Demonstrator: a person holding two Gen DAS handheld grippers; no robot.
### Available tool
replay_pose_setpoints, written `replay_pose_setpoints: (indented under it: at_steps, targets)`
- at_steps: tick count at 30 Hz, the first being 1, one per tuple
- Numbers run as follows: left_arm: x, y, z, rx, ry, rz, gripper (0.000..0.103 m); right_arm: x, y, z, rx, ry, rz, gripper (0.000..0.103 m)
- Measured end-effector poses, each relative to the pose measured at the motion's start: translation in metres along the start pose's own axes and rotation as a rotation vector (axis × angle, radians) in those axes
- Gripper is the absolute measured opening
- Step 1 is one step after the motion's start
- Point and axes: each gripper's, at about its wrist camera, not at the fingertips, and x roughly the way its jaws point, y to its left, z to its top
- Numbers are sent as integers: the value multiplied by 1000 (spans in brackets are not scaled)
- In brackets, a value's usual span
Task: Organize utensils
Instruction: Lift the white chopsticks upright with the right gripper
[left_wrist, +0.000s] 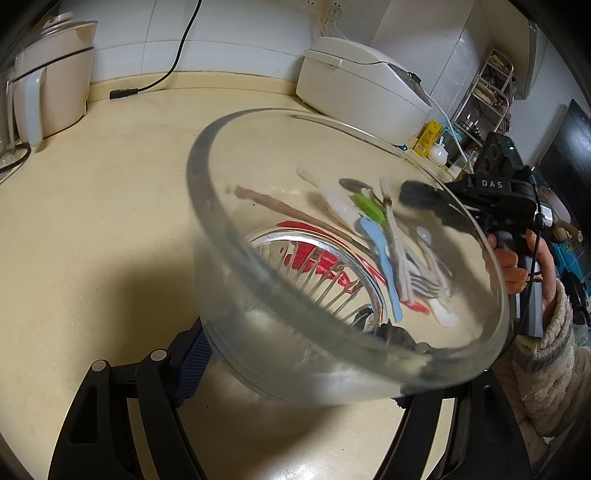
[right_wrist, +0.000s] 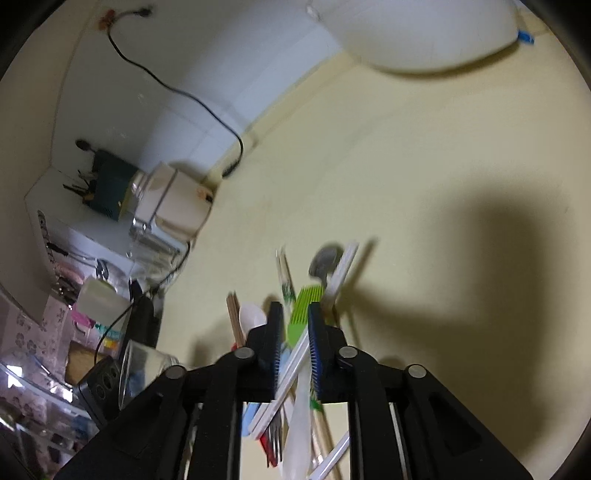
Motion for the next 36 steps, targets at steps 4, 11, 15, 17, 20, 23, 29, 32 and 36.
replay_pose_setpoints:
  at_steps: [4, 11, 15, 17, 20, 23, 29, 32, 36]
  targets:
    - [0, 1, 0, -1, 0, -1, 80, 14, -1, -6, 23, 53, -81, 20]
    - [0, 1, 0, -3, -1, -4, 80, 22, -2, 2, 29, 19, -95, 24]
    - [0, 2, 0, -3, -1, -4, 80, 29, 3, 6, 12, 16, -79, 26]
    - [0, 1, 0, -3, -1, -4, 80, 32, 6, 6, -7, 15, -87, 26]
    - [0, 1, 0, -3, -1, -4, 80, 33, 9, 6, -28, 14, -97, 26]
    - [0, 1, 0, -2, -1, -3, 80, 36, 14, 6, -78, 12, -121, 23]
    - [0, 2, 0, 0, 0, 0, 80, 36, 12, 5, -121, 3, -135, 13]
    - [0, 2, 0, -3, -1, -3, 80, 32, 5, 5, -83, 0, -87, 10]
    - [0, 2, -1, -2, 0, -2, 80, 11, 1, 6, -45, -51, 33, 8]
